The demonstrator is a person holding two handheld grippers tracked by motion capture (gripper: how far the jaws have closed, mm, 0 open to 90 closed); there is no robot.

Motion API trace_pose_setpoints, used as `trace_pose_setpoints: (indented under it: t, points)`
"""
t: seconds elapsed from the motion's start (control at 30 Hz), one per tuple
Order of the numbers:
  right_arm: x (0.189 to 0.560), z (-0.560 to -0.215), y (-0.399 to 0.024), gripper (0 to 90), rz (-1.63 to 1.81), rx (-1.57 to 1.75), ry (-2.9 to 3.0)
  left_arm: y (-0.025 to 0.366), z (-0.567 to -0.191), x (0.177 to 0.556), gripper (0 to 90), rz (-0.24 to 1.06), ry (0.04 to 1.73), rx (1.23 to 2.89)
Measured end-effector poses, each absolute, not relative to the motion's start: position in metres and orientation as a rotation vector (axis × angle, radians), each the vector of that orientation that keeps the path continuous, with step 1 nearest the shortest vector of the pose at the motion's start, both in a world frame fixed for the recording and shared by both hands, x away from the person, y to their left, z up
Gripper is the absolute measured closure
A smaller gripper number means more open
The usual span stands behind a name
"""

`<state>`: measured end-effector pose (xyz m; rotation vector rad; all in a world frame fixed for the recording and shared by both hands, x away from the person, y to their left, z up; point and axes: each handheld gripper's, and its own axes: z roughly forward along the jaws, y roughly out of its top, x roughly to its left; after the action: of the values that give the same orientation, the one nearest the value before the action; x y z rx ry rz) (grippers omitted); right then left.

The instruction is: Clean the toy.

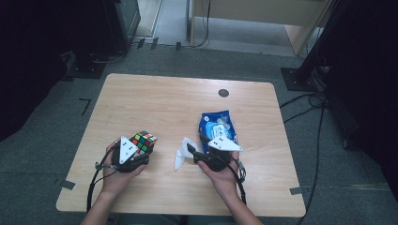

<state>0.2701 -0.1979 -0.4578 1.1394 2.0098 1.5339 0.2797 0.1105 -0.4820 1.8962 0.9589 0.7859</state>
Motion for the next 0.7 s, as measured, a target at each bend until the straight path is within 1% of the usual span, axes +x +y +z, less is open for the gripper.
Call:
trace_pose_setpoints:
  t: [0.03, 0.1, 0.2, 0.27, 0.3, 0.53, 0.7]
  points:
    - [0.27, -0.458, -0.198, 39.0, 1.55, 1.141, 2.014, 0.112, -0.483, 0.282, 34.1, 0.789, 0.98, 1.893]
    - [0.269, -0.457, -0.198, 32.2, 1.52, 1.145, 2.01, 0.116, -0.484, 0.287, 34.1, 0.78, 1.025, 1.885]
    - [0.269, -0.458, -0.198, 24.6, 1.501, 1.167, 2.018, 0.121, -0.487, 0.295, 34.1, 0.78, 1.076, 1.882]
    - [0.269, -0.458, -0.198, 17.0, 1.491, 1.19, 2.017, 0.122, -0.489, 0.298, 34.1, 0.781, 1.094, 1.885]
    - [0.269, -0.458, -0.198, 15.5, 1.479, 1.203, 2.012, 0.123, -0.49, 0.3, 34.0, 0.783, 1.107, 1.89]
    - [0.269, -0.457, -0.201, 14.3, 1.45, 1.241, 1.994, 0.13, -0.496, 0.313, 34.0, 0.743, 1.216, 1.885]
    - [0.267, -0.457, -0.201, 14.4, 1.439, 1.25, 1.979, 0.128, -0.499, 0.316, 34.0, 0.735, 1.234, 1.893]
